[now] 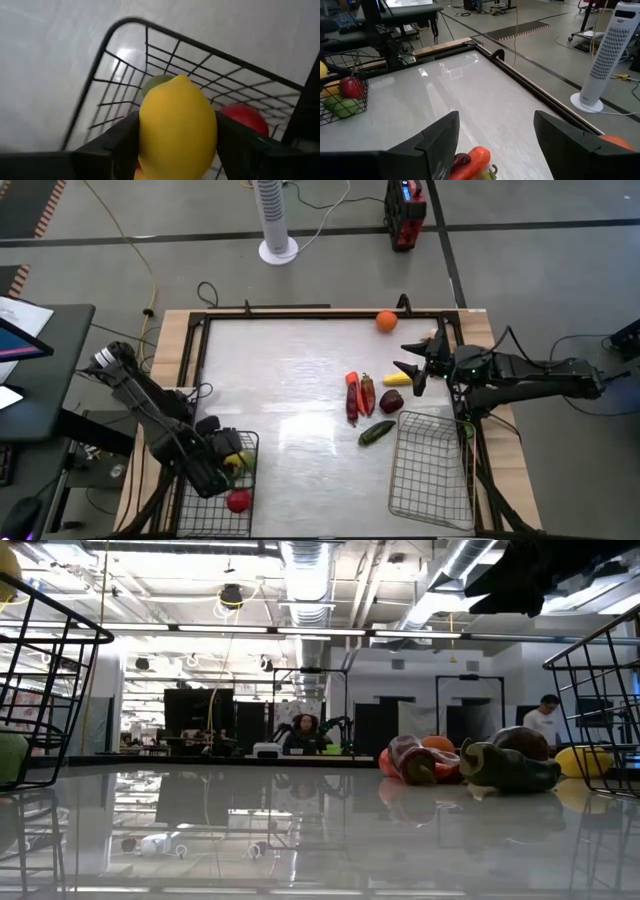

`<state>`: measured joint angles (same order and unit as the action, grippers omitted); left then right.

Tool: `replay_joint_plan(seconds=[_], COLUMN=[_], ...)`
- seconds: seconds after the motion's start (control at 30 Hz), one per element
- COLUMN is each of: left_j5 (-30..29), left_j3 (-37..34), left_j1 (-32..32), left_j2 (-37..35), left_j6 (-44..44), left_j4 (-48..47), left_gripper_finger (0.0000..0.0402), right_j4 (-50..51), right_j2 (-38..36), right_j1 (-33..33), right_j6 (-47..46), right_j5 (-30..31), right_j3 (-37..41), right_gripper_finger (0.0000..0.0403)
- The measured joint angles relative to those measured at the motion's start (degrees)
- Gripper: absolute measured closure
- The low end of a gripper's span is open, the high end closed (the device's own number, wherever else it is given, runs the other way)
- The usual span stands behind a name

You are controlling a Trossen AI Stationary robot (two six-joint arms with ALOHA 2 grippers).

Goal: Sort produce into baskets
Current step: Put the bottom yellow lemon into the black wire basket, then put the left red chili pepper into the gold wire basket

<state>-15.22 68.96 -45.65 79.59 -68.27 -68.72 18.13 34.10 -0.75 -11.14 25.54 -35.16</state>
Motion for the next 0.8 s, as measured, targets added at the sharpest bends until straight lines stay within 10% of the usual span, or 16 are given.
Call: replay_joint_plan(seconds=[0.37, 0.8], left_j5=[5.6, 3.0], left_j3=[-9.4, 2.2], left_j1=[1.8, 8.2], left_j2=[-0.8, -0.8], left_j6=[-4.8, 11.3], left_j4=[3.3, 10.8], left_gripper_finger=[0.0076, 0.0041], right_j4=[-0.2, 1.7], right_j2=[0.0, 0.1], right_j1=[0.0, 0.0], right_j6=[0.0, -0.9], right_j5=[0.0, -0.2], right_j3=[0.0, 0.0], right_gripper_finger=[0.0117, 0.0117])
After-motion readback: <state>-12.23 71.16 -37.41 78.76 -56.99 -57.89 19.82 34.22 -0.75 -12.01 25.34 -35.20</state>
